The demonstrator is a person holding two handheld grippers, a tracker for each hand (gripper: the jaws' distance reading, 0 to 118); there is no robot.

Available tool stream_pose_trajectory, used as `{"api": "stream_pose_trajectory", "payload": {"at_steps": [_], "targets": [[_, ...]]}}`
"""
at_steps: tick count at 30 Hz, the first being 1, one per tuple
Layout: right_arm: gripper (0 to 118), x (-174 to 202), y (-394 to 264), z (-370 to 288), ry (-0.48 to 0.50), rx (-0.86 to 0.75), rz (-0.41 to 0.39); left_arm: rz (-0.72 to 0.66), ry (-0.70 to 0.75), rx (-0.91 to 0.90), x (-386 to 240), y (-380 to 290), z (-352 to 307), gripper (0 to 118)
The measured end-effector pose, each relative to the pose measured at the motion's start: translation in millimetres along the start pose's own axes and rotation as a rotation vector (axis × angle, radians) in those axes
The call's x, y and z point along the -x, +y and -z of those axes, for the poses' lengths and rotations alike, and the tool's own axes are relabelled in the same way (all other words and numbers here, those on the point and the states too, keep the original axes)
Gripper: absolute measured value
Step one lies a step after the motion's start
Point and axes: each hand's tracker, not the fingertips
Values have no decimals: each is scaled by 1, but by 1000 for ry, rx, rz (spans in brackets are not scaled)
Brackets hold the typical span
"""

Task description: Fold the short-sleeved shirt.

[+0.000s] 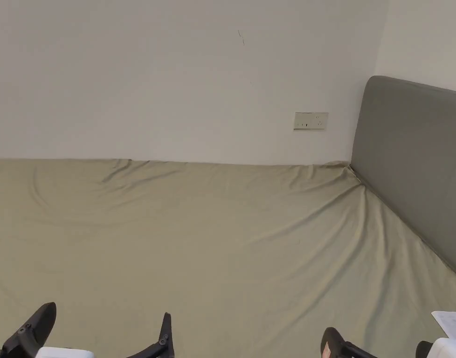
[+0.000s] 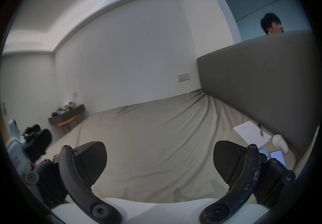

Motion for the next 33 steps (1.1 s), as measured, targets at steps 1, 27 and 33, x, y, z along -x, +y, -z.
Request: {"api": "stream_pose_trajectory", "payload": {"at_steps": [1, 27, 33], "targets": [[118, 2, 0, 1, -38, 7, -34, -1, 0, 0, 0, 0, 0, 118], [118, -5, -7, 8, -100, 19, -53, 4, -8, 22, -2, -3, 2, 118], [118, -6, -9, 11, -112, 37, -51, 8, -12, 30, -3, -5, 2, 118]]}}
